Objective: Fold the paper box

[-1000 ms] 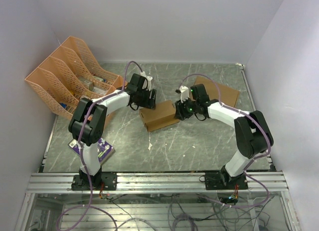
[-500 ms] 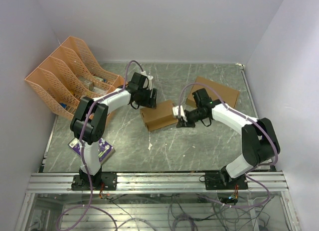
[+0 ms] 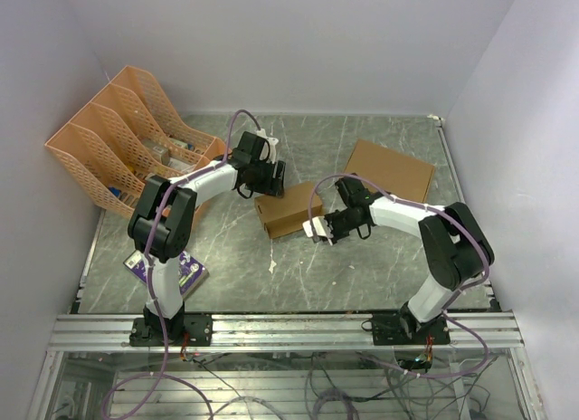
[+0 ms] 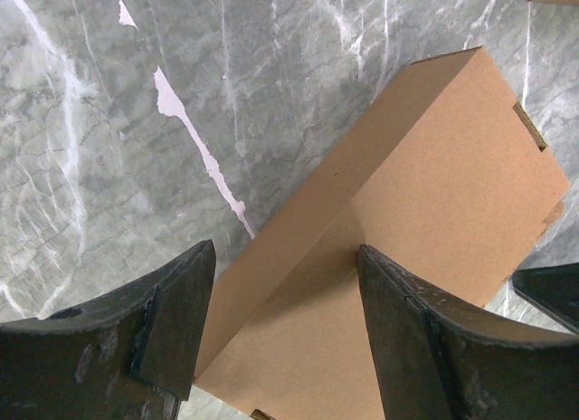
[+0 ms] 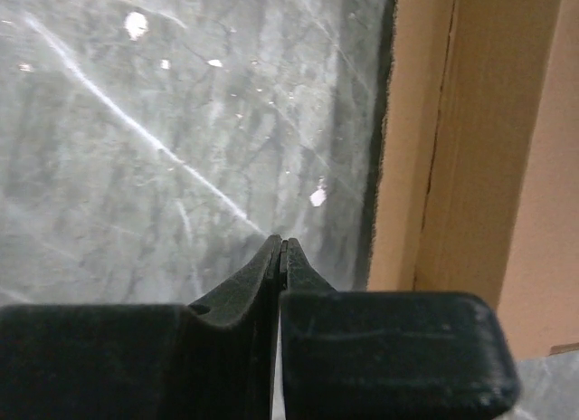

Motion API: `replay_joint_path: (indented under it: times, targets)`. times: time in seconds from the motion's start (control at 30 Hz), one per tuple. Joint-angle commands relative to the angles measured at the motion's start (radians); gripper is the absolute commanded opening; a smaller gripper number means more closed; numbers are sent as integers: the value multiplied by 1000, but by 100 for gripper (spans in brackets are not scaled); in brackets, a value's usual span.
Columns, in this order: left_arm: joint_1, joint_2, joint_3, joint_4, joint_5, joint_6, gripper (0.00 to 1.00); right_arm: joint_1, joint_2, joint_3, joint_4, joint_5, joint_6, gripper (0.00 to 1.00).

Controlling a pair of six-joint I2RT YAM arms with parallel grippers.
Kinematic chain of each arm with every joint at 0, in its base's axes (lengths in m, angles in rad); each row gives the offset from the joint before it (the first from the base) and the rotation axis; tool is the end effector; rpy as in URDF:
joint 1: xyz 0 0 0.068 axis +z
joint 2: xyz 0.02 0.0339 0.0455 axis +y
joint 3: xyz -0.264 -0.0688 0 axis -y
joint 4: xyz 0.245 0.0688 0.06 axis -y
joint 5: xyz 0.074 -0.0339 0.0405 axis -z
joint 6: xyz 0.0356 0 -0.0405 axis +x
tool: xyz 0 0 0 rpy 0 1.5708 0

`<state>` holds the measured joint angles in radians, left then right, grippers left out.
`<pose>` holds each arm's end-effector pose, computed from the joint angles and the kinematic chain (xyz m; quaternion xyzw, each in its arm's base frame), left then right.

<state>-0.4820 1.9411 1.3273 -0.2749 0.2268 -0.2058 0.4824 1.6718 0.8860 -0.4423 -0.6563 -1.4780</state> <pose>0.3675 -0.2013 0.1832 0.1664 0.9222 -0.2124 0.2769 0.2527 0.1568 0.1490 -0.8054 0.4738 0.2020 0.2935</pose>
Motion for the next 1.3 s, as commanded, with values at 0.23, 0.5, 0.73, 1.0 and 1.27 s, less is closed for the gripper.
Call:
replay_joint_path:
  times: [0.23, 0.5, 0.73, 1.0, 1.27]
  targets:
    - [-10, 75, -14, -44, 19, 45, 74, 56, 107, 106, 247, 163, 139, 0]
    - [-10, 79, -24, -40, 16, 42, 74, 56, 103, 206, 56, 41, 98, 2]
    - [-10, 85, 1, -44, 19, 28, 74, 129, 91, 194, -183, -190, -133, 9]
    - [-9, 83, -3, -49, 23, 25, 74, 264, 218, 268, 53, 6, 89, 0]
    - [-10, 92, -16, -40, 39, 20, 74, 282, 244, 318, 402, 159, 455, 0]
